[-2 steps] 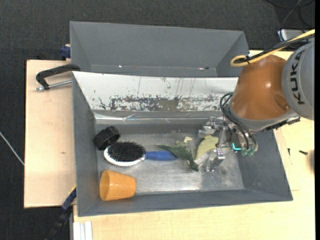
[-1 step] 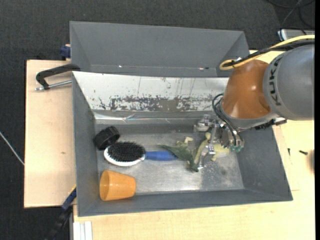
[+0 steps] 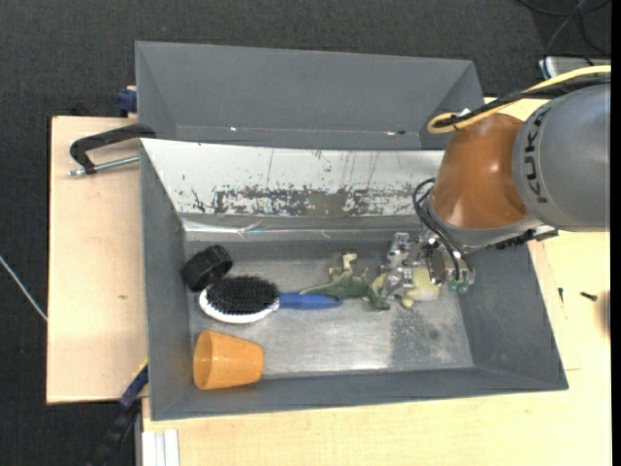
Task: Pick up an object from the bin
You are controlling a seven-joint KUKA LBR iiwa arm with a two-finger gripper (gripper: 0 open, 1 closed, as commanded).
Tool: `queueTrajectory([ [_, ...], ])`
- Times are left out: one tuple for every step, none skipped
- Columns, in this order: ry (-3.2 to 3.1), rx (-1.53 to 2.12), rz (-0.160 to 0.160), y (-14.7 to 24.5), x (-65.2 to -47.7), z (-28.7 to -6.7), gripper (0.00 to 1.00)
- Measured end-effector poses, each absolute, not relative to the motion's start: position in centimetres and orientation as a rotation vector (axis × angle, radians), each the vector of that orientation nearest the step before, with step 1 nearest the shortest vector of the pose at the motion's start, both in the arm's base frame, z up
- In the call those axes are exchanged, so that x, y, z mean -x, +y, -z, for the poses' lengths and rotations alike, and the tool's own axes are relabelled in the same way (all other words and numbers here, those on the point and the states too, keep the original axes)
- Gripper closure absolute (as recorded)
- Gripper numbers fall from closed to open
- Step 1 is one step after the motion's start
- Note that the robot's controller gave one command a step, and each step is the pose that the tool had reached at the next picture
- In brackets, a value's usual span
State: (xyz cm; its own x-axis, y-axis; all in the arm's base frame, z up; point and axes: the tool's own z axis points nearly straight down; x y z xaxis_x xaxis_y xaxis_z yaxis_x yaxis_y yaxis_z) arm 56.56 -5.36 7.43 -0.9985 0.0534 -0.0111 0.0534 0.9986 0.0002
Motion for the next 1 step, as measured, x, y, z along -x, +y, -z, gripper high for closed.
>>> queueTrajectory([
  [3.043,0.743,0.009,-13.34,-53.45,-16.37,1.0],
])
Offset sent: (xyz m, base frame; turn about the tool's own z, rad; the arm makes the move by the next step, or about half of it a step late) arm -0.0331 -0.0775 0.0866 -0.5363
